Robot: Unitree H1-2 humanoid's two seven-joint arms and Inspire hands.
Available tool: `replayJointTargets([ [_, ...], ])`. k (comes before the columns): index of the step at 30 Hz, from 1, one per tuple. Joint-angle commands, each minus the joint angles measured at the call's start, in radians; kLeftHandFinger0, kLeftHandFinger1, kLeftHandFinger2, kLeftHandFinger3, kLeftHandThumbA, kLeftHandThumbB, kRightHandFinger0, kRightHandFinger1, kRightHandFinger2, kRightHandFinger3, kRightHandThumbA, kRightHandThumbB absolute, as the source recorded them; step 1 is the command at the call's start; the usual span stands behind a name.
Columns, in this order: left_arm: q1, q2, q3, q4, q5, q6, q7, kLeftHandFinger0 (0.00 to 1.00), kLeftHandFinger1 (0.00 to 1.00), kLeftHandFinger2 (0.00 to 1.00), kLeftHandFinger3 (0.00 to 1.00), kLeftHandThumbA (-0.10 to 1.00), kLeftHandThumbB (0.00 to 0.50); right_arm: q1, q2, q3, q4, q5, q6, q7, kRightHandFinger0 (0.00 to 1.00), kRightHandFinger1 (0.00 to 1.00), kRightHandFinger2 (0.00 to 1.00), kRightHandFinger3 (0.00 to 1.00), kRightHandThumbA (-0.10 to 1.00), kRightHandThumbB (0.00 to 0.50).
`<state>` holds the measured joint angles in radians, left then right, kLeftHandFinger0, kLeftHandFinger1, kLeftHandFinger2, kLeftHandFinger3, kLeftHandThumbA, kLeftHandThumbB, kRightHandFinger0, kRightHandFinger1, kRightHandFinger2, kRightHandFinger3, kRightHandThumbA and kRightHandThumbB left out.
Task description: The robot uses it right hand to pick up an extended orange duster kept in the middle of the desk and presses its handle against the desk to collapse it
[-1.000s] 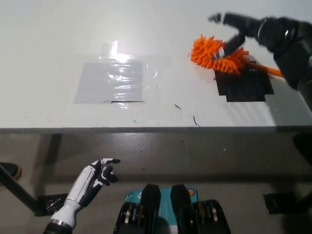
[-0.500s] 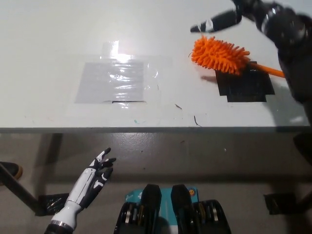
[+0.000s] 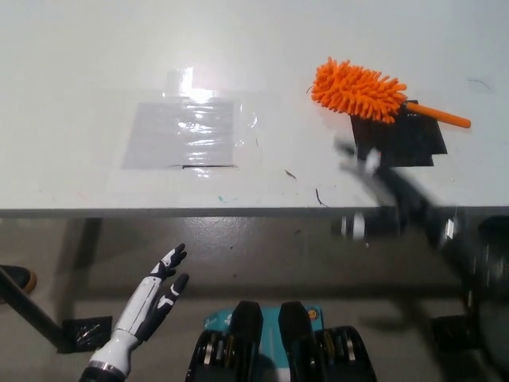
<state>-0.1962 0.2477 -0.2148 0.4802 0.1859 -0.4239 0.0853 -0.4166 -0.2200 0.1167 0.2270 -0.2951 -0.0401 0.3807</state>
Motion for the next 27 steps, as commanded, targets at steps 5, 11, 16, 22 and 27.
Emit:
replayJointTargets([
  [5, -0.088, -0.007, 0.012, 0.02, -0.043, -0.046, 0.02, 1.0, 1.0, 1.0, 1.0, 1.0, 0.5, 0.483, 0.185, -0.144, -0.655, 0.152, -0.43, -0.329, 1.0, 1.0, 1.0, 1.0, 1.0, 0.192],
  [11, -0.092, -0.008, 0.012, 0.018, -0.045, -0.046, 0.018, 1.0, 1.0, 1.0, 1.0, 1.0, 0.5, 0.468, 0.212, -0.151, -0.453, 0.174, -0.43, -0.325, 1.0, 1.0, 1.0, 1.0, 1.0, 0.205],
  [16, -0.088, -0.008, 0.011, 0.011, -0.05, -0.046, 0.012, 1.0, 1.0, 1.0, 1.0, 1.0, 0.5, 0.462, 0.215, -0.165, -0.376, 0.199, -0.43, -0.3, 1.0, 1.0, 1.0, 1.0, 1.0, 0.194],
  [22, -0.072, -0.005, 0.007, -0.011, -0.053, -0.046, 0.012, 1.0, 1.0, 1.0, 1.0, 1.0, 0.5, 0.442, 0.203, -0.2, -0.264, 0.23, -0.43, -0.299, 1.0, 1.0, 1.0, 1.0, 1.0, 0.185],
  [27, -0.055, -0.002, -0.004, -0.032, -0.052, -0.046, 0.017, 1.0, 1.0, 1.0, 1.0, 1.0, 0.5, 0.417, 0.187, -0.213, -0.19, 0.268, -0.43, -0.291, 1.0, 1.0, 1.0, 1.0, 1.0, 0.093],
])
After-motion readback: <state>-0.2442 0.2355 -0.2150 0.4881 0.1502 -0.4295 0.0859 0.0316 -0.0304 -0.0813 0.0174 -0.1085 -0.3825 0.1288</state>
